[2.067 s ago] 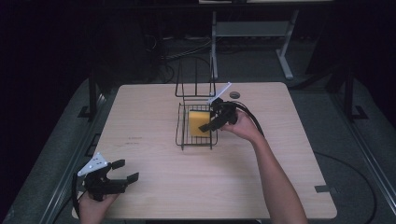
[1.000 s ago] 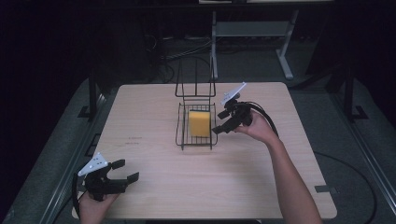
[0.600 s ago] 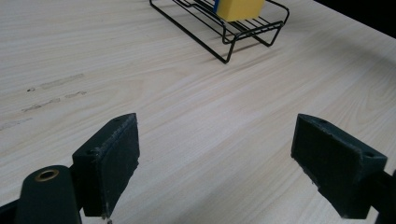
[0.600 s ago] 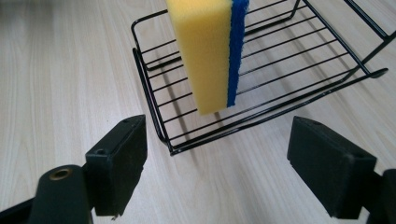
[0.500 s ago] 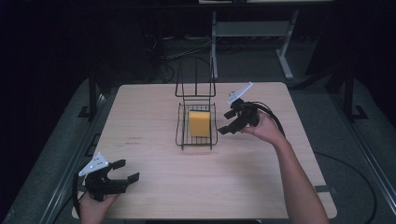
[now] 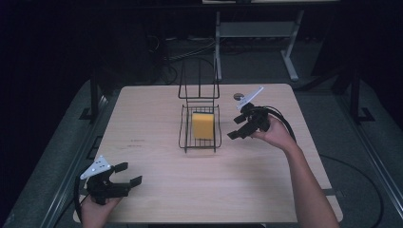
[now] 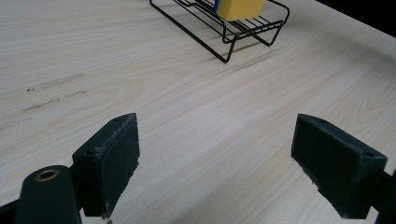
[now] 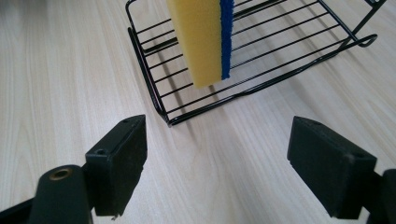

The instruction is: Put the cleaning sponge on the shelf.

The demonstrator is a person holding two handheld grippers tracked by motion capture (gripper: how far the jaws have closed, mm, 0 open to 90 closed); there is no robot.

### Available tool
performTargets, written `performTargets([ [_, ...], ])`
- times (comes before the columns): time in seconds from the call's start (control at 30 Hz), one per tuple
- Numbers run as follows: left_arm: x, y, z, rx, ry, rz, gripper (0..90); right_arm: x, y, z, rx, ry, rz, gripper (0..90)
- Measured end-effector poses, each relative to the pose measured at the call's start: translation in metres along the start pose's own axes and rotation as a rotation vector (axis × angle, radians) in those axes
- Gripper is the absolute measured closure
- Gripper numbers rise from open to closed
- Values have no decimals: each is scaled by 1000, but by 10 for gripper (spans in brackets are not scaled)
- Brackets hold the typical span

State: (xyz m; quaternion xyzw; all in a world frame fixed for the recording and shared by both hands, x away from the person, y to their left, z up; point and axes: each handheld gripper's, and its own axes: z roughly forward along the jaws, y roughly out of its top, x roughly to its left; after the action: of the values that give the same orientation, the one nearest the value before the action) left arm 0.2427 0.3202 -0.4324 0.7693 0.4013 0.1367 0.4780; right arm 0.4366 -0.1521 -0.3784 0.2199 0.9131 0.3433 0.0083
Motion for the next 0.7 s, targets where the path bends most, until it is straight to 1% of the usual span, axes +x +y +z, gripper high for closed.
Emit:
performTargets([
  [0.17,0,0,0,-1,0,0,146,0,-2,-3,3,-1,2,193],
  [0.23,0,0,0,0,1,3,146,1,-4,-3,-10,-2,-2,197],
  [0.4,-1,0,0,-1,1,1,147,0,-11,-3,-8,-1,16,196],
  [0.57,-1,0,1,0,-1,3,146,-2,-17,-2,14,3,27,192],
  [0.63,-1,0,1,-1,-1,4,146,-2,-18,-4,-1,-5,21,196],
  [0.67,-1,0,1,-1,-2,3,147,-2,-19,-5,-6,-1,22,196],
  [0.7,-1,0,1,-1,-2,3,146,-2,-20,-5,-6,1,32,196],
])
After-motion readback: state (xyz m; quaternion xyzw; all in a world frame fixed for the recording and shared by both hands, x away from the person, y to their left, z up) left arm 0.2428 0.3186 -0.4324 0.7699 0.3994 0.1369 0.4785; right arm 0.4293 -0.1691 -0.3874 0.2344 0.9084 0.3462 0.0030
